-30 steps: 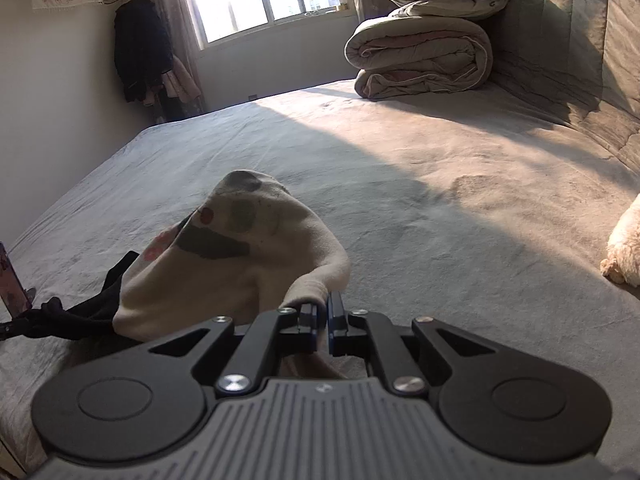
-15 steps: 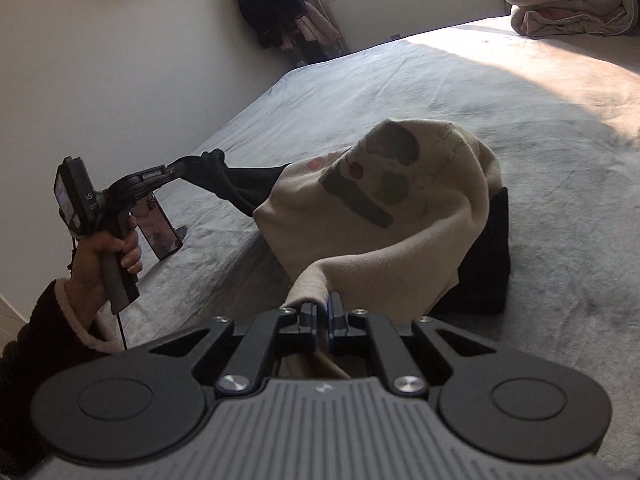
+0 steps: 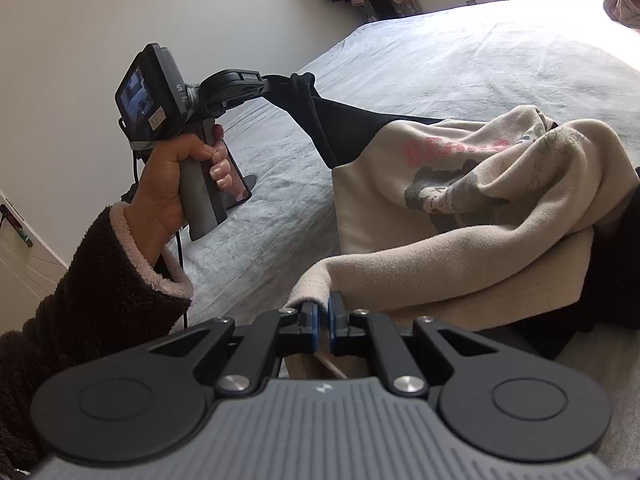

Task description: Fold clothes

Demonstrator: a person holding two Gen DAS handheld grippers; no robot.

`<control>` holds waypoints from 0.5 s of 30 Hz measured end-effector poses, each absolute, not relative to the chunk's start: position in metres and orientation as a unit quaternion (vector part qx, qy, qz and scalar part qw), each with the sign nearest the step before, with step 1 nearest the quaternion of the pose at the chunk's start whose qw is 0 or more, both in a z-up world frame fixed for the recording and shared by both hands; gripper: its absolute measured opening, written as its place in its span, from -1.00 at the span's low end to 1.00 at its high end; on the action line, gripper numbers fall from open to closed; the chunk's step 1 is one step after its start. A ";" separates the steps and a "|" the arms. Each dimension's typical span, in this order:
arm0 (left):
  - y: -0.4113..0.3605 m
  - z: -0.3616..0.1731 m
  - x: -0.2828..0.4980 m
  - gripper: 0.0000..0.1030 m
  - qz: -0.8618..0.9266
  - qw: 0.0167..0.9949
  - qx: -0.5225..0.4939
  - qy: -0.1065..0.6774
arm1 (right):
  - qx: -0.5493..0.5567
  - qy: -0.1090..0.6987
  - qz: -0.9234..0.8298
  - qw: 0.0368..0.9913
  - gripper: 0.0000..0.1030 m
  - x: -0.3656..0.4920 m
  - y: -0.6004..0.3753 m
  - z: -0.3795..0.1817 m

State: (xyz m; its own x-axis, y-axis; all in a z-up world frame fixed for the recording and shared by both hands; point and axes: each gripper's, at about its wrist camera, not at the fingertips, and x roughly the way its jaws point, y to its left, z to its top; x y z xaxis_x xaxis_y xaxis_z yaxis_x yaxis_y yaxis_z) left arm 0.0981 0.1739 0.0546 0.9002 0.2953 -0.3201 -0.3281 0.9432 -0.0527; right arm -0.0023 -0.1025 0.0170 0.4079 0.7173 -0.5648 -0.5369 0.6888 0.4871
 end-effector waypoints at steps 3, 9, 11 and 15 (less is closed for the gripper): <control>0.178 0.049 0.105 -0.92 0.165 0.966 -0.058 0.191 | 0.109 0.389 0.376 0.834 -0.68 -0.004 -0.104 0.015; 0.186 0.035 0.104 -0.68 0.098 0.950 -0.131 0.266 | 0.125 0.369 0.363 0.846 -0.34 -0.005 -0.132 0.027; 0.181 0.030 0.101 -0.28 0.080 0.947 -0.130 0.283 | 0.134 0.361 0.355 0.852 0.21 -0.004 -0.143 0.032; 0.170 0.017 0.093 -0.20 0.047 0.937 -0.122 0.323 | 0.137 0.342 0.330 0.869 0.21 -0.001 -0.164 0.041</control>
State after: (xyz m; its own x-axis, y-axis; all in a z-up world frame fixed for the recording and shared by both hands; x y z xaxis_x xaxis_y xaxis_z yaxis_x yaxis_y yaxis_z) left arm 0.0932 0.1701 0.0170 0.7870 0.0101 -0.6168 -0.1674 0.9658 -0.1979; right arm -0.0010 -0.1642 0.0412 0.5476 0.6677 -0.5043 -0.4796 0.7443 0.4647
